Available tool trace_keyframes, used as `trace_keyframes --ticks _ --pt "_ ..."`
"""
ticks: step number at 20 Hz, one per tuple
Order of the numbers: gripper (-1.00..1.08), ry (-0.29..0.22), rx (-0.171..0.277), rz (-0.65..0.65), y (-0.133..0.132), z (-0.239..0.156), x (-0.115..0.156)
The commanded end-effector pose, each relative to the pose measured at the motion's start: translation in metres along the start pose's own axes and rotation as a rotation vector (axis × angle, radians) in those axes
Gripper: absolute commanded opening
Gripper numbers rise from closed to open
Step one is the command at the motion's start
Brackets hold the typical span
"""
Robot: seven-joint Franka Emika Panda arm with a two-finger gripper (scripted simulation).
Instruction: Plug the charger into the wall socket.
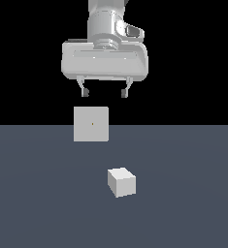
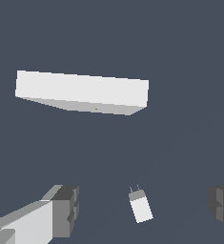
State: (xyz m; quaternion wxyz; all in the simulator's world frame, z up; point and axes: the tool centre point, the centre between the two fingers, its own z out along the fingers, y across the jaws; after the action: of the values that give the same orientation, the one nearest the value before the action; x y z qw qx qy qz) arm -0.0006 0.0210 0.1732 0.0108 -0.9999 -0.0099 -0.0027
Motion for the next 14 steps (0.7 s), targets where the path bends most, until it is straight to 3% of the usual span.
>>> trace_keyframes --ticks 1,14 --pt "1.00 0.000 0.000 0.000 0.000 0.000 0.000" --pt "1.00 0.014 -0.002 -0.064 0.003 0.021 -0.024"
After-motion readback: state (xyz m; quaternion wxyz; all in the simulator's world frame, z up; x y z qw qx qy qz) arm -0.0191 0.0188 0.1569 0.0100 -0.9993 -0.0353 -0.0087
